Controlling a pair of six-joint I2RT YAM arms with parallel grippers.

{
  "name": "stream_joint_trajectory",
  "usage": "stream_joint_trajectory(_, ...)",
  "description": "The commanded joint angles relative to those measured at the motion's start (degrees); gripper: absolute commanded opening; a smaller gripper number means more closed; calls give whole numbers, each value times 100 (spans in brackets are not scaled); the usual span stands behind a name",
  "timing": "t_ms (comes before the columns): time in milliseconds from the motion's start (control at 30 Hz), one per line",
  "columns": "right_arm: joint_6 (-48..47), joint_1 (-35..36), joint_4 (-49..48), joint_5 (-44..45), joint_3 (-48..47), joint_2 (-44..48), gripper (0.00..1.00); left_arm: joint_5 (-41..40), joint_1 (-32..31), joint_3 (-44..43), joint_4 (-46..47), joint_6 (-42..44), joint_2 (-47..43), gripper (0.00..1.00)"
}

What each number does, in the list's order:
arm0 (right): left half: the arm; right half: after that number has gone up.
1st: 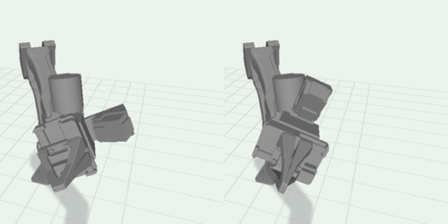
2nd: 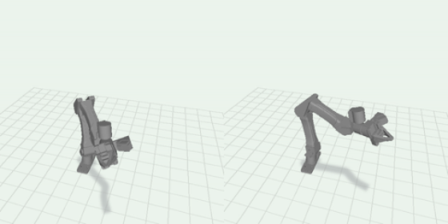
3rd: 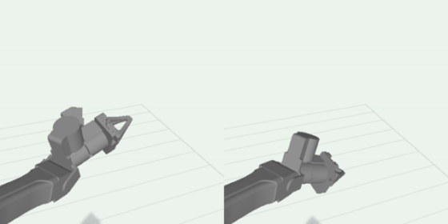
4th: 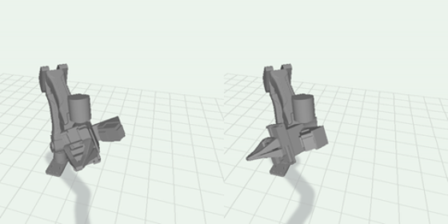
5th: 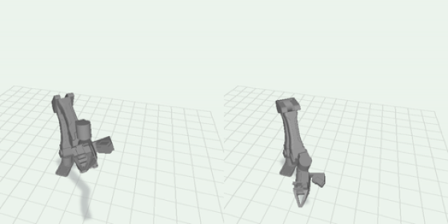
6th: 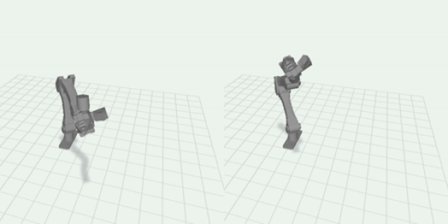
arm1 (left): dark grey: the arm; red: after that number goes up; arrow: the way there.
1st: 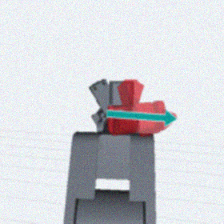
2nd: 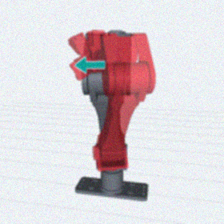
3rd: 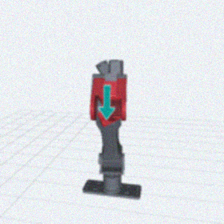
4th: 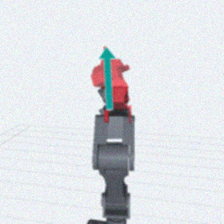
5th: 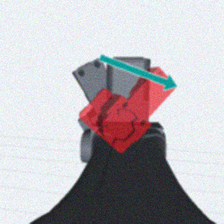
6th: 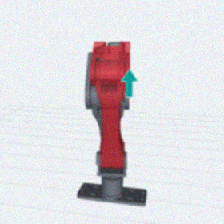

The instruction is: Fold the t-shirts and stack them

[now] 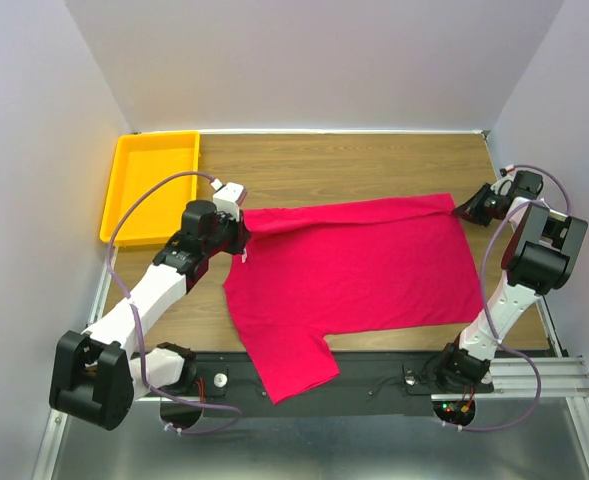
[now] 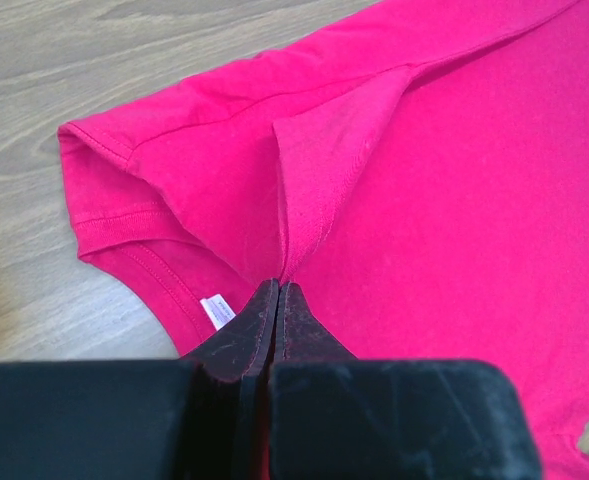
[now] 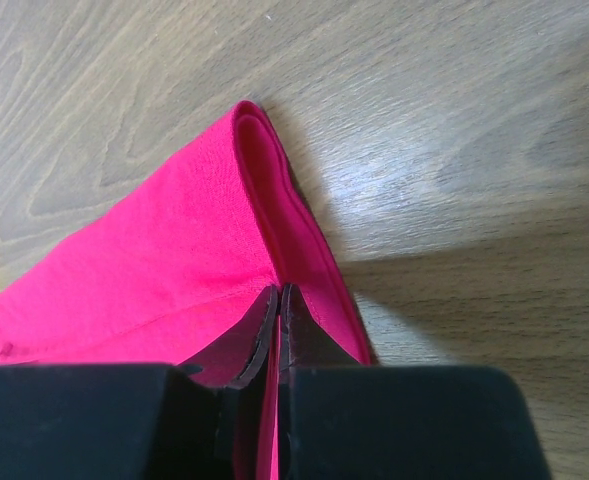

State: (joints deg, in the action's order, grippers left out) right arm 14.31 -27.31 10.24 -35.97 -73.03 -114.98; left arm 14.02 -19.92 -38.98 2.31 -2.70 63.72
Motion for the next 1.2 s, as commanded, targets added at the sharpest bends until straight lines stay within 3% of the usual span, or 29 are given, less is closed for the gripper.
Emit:
stream_joint_trajectory(0,-95,-64,-101,-25,0,186,5,144,-47,31,77,-38,-106,0)
stream_joint_trajectory(367,-86,-64,-92,-60,-35,169,12,531,-47,-346,-396,-99,263,0)
stream_joint_trajectory(467,-95,-64,-92,-95,-44,160,20,733,-47,-592,-791,-12,430,19)
stream_joint_trajectory(533,-95,-64,-92,-121,-53,186,27,638,-56,-672,-942,-11,343,44)
stream_joint_trajectory(600,-112,-64,-92,-130,-44,213,33,471,-56,-734,-978,-20,159,52)
stream_joint_trajectory(733,-156,-64,-92,-130,-35,388,48,233,-47,-821,-785,-46,-325,83)
stream_joint_trajectory(900,-261,-81,-84,-112,26,652,56,136,-38,-1006,-574,-37,-72,86)
stream_joint_trajectory(1033,-524,-125,-75,-95,236,1020,65,557,-38,-1348,-468,-152,936,83)
stream_joint_trajectory(1167,-850,-161,-49,-130,649,1582,67,672,-91,-1884,-468,-310,1905,76)
